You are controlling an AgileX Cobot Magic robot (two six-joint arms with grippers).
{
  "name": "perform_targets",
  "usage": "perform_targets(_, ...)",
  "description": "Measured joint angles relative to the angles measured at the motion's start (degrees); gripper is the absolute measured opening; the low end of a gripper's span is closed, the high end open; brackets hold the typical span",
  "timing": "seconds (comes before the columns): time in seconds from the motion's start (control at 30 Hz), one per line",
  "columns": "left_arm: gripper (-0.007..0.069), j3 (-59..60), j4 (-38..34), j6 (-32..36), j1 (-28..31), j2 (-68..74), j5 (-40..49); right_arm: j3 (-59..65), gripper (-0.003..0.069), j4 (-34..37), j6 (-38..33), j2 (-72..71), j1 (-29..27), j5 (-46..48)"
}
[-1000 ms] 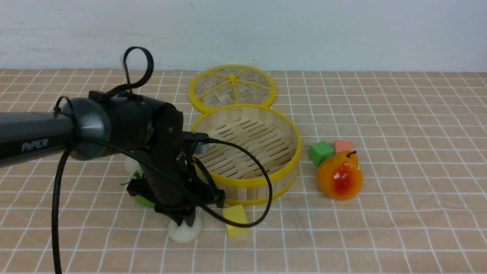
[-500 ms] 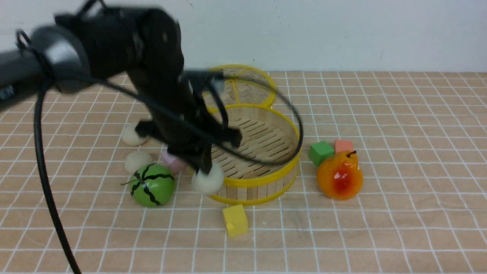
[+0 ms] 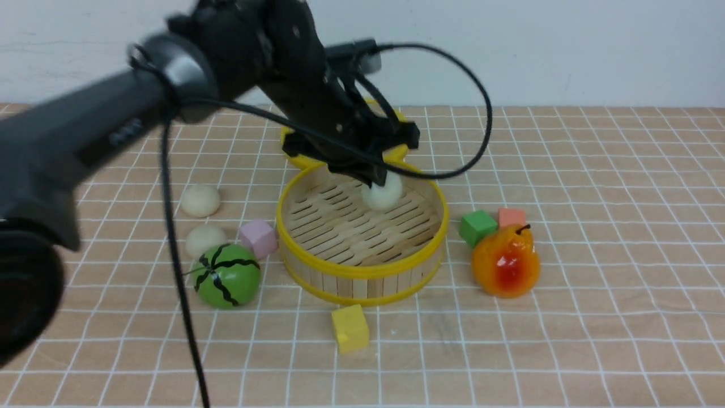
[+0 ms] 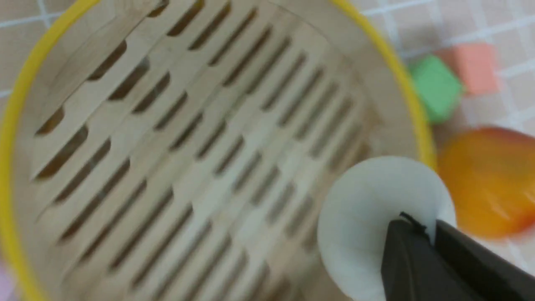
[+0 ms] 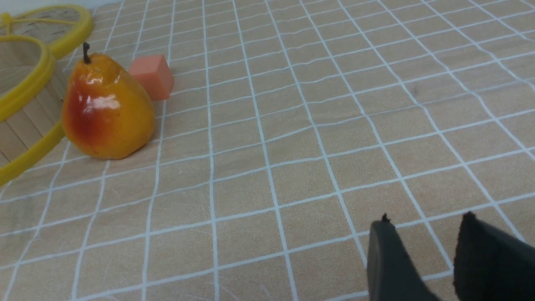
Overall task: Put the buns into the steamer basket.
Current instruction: Use the left arm to put the steamed stuffed bun into the steamer, then use the left arm to grab a steamed stuffed bun
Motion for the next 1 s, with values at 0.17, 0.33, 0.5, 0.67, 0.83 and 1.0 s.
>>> perform_targets(0.17, 0.0041, 0.00, -0.07, -1.24, 0.00, 6.91, -4.79, 0.00, 0.0241, 0.00, 0.00, 0.00, 0.00, 0.00)
perform_targets(0.33, 0.0160, -0.69, -0.20, -5.45, 0.00, 7.24, -4.30, 0.00, 0.0241, 0.00, 0.00, 0.00, 0.00, 0.00)
perform_targets(0.5, 0.0349, -6.40, -0.20, -6.13, 0.00, 7.22, 3.85, 0.00, 0.0241, 0.00, 0.00, 0.00, 0.00, 0.00)
perform_targets(0.67, 0.0461, -16.14, 1.59, -6.28, 0.00, 5.04, 14.38, 0.00, 0.0241, 0.00, 0.00, 0.00, 0.00, 0.00)
perform_targets(0.83, 0.0484, -18.94, 11.73, -6.20, 0.71, -5.03, 20.07, 0.00, 0.0241, 0.00, 0.00, 0.00, 0.00, 0.00)
perform_targets(1.0, 0.0483, -15.87, 16.12, -7.14, 7.48, -15.86, 20.54, 0.00, 0.0241, 0.00, 0.00, 0.00, 0.00, 0.00)
